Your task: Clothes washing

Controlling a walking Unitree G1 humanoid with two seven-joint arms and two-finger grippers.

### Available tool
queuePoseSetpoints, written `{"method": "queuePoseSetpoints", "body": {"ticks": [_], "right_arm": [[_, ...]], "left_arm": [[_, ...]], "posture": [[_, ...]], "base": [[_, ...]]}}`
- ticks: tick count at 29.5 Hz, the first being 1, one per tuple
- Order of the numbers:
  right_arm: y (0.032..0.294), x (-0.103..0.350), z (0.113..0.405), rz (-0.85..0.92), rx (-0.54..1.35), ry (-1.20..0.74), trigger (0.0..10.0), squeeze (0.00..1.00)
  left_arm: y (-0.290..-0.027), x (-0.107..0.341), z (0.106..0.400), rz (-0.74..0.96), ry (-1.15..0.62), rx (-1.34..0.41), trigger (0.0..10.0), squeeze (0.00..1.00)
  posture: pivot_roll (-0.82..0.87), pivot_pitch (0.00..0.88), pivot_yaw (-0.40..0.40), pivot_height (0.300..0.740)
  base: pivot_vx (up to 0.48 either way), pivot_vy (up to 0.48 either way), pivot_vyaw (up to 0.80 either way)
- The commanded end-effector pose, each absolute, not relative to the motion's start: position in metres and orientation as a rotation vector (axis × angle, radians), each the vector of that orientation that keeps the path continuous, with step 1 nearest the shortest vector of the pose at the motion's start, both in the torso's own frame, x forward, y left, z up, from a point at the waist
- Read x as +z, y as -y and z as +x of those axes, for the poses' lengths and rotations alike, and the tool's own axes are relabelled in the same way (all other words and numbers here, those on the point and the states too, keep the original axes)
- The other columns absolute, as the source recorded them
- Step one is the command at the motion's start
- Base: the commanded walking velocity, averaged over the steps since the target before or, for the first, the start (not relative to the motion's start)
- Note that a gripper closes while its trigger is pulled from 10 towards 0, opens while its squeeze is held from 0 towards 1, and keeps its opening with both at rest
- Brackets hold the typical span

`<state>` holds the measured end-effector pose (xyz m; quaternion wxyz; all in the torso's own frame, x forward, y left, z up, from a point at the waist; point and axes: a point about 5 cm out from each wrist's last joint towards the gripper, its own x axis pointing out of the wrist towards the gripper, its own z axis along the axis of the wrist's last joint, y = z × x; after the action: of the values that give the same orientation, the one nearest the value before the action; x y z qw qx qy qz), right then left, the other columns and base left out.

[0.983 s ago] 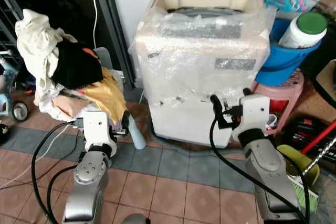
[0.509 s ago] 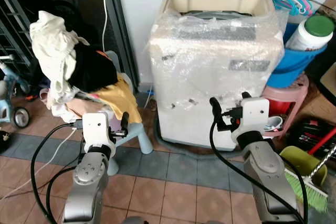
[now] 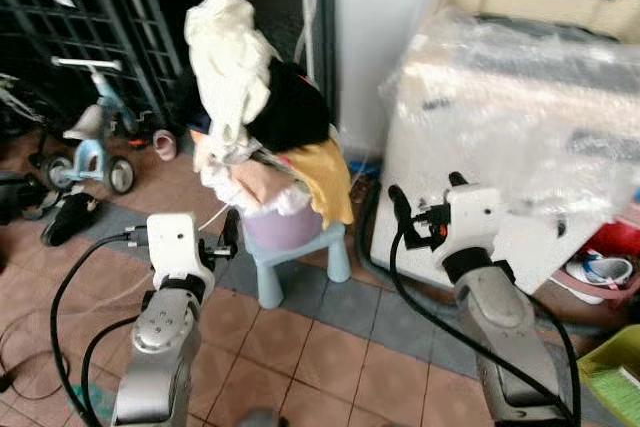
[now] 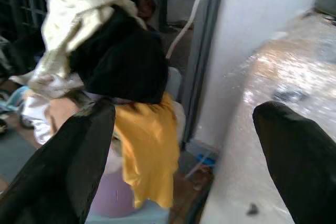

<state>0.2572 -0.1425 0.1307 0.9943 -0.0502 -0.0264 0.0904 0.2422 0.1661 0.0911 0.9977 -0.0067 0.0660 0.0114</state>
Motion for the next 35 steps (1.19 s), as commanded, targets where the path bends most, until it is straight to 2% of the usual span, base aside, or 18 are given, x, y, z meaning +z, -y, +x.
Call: {"method": "queuePoseSetpoints", "body": {"ticks": [1, 12, 16, 18, 20, 26, 31, 35], "right_arm": [[0.136, 0.136, 0.257, -0.096, 0.211, 0.078, 10.0, 0.00], [0.129, 0.139, 0.263, -0.111, 0.259, 0.101, 10.0, 0.00], [0.128, 0.140, 0.275, -0.121, 0.304, 0.095, 10.0, 0.00], [0.126, 0.143, 0.281, -0.133, 0.330, 0.095, 10.0, 0.00], [0.118, 0.153, 0.289, -0.164, 0.385, 0.124, 10.0, 0.00], [0.121, 0.155, 0.305, -0.171, 0.388, 0.114, 10.0, 0.00], [0.121, 0.154, 0.306, -0.177, 0.414, 0.109, 10.0, 0.00], [0.124, 0.145, 0.301, -0.172, 0.401, 0.105, 10.0, 0.00]], "left_arm": [[-0.169, 0.095, 0.243, -0.012, -0.117, 0.024, 10.0, 0.00], [-0.167, 0.095, 0.246, -0.015, -0.110, 0.019, 10.0, 0.00], [-0.158, 0.098, 0.255, -0.033, -0.102, 0.021, 10.0, 0.00], [-0.154, 0.102, 0.260, -0.042, -0.086, 0.016, 10.0, 0.00], [-0.156, 0.102, 0.260, -0.049, -0.093, 0.018, 10.0, 0.00], [-0.158, 0.103, 0.268, -0.047, -0.089, -0.001, 10.0, 0.00], [-0.161, 0.109, 0.275, -0.054, -0.065, 0.039, 10.0, 0.00], [-0.164, 0.104, 0.266, -0.033, -0.075, 0.051, 10.0, 0.00]], "posture": [[-0.01, 0.000, 0.026, 0.740], [-0.02, 0.000, 0.032, 0.740], [-0.05, 0.000, 0.030, 0.740], [-0.07, 0.028, 0.024, 0.740], [-0.10, 0.072, 0.062, 0.740], [-0.08, 0.042, 0.039, 0.740], [-0.05, 0.027, 0.029, 0.740], [0.00, 0.000, 0.018, 0.740]], "base": [[0.334, 0.000, 0.79], [0.386, 0.000, 0.74], [0.150, 0.000, 0.00], [0.000, 0.000, 0.00], [0.000, 0.000, 0.00], [0.000, 0.000, 0.00], [0.000, 0.000, 0.00], [0.000, 0.000, 0.00]]}}
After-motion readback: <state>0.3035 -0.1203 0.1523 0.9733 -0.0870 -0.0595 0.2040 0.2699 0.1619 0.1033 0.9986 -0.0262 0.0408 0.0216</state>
